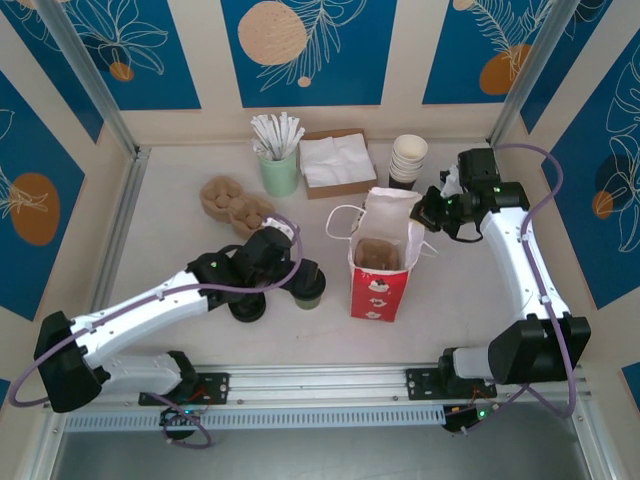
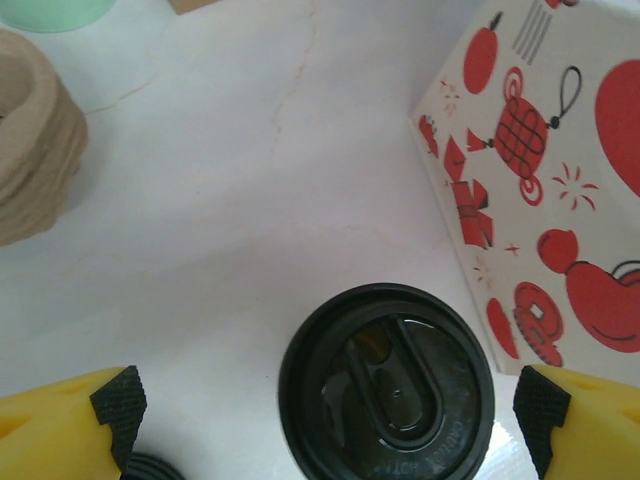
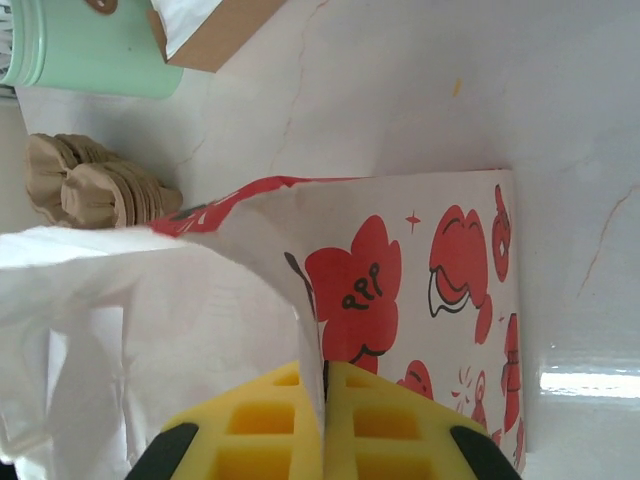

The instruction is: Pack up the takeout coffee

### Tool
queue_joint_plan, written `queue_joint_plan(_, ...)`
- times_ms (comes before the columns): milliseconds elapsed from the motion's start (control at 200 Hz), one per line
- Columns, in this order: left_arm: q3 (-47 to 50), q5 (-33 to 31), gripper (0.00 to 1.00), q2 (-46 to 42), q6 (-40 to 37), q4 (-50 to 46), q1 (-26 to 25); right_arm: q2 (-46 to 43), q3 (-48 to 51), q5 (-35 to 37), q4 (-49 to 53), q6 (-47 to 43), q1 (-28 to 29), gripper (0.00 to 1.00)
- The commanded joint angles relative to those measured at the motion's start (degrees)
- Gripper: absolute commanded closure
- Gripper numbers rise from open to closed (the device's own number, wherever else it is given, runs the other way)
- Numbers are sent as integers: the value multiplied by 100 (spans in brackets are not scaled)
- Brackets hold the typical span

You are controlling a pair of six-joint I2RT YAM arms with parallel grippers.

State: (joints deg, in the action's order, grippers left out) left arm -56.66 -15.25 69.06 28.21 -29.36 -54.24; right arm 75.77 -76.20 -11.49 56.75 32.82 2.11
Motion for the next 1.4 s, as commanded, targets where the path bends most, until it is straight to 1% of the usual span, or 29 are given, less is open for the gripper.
queue_joint_plan(0, -81, -21, 4, 145, 30, 143, -223, -275, 244, -219, -107, 19, -8, 99)
queue_joint_plan(75, -102, -247, 4, 224, 40, 89, -345, -337, 399, -187, -145, 29, -28, 99)
queue_joint_plan(170, -219, -555, 3, 326, 40, -87, -556, -407, 556, -332, -316, 102, -26, 98)
queue_joint_plan(300, -325, -902, 1, 452, 134, -319, -742, -414, 484, -292, -273, 57, -26, 97)
queue_joint_plan(440, -321, -966, 1, 626, 268, -334, -876, -448, 383, -285, -213, 5, -26, 96)
queue_joint_plan(595, -387, -1083, 2, 894, 596, -501, -898, -510, 366, -328, -251, 14, -26, 96)
queue_joint_plan(790, -428, -1246, 3, 1088, 694, -482, -945, -511, 404, -336, -287, 23, -25, 96)
queue_joint_plan(880, -432, -1276, 6, 1149, 778, -470, -953, -479, 397, -339, -237, -7, -26, 96)
queue_joint_plan(955, -435, -1276, 11, 1195, 810, -447, -974, -484, 411, -313, -242, -12, -35, 96)
queue_joint_plan(1105, -526, -1253, 16, 1366, 809, -541, -1014, -502, 418, -345, -274, -39, -39, 95)
queue_joint_plan(1395, -538, -1234, 18, 1479, 980, -588, -1076, -503, 414, -326, -260, -56, -61, 94)
